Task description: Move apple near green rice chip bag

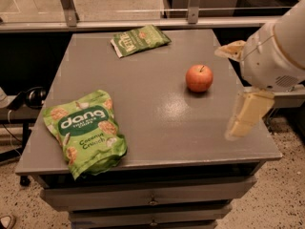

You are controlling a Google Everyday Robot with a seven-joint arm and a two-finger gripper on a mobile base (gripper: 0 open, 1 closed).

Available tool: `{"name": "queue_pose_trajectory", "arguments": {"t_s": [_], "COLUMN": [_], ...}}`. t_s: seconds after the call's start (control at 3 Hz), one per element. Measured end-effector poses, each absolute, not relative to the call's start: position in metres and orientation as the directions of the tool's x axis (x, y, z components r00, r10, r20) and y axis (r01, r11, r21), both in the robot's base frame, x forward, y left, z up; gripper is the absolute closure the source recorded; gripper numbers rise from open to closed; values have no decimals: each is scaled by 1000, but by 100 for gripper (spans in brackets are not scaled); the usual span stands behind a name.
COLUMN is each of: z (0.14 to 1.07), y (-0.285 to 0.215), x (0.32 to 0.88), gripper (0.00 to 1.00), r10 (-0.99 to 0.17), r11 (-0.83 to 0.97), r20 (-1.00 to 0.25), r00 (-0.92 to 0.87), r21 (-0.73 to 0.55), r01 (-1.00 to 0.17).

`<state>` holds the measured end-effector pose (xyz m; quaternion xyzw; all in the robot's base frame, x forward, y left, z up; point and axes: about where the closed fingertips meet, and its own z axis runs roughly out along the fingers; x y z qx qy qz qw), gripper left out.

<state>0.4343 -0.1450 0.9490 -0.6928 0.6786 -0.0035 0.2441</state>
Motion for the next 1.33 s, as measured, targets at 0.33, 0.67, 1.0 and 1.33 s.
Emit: {"name": "queue_pose_trajectory", "arguments": {"t_s": [0.33, 0.67, 1.0, 1.33], "z": [932, 924, 915, 903], "y": [-142, -139, -141, -139], "x": [487, 536, 581, 607], "gripper": [0, 0, 0, 0], "r10": [-916, -885, -848, -798], "r11": [99, 169, 267, 371], "r20": [-396, -461, -530, -601], "r00": [72, 60, 18, -45], "r21": [-394, -440, -457, -431], "r01": [-914, -882, -849, -823]}}
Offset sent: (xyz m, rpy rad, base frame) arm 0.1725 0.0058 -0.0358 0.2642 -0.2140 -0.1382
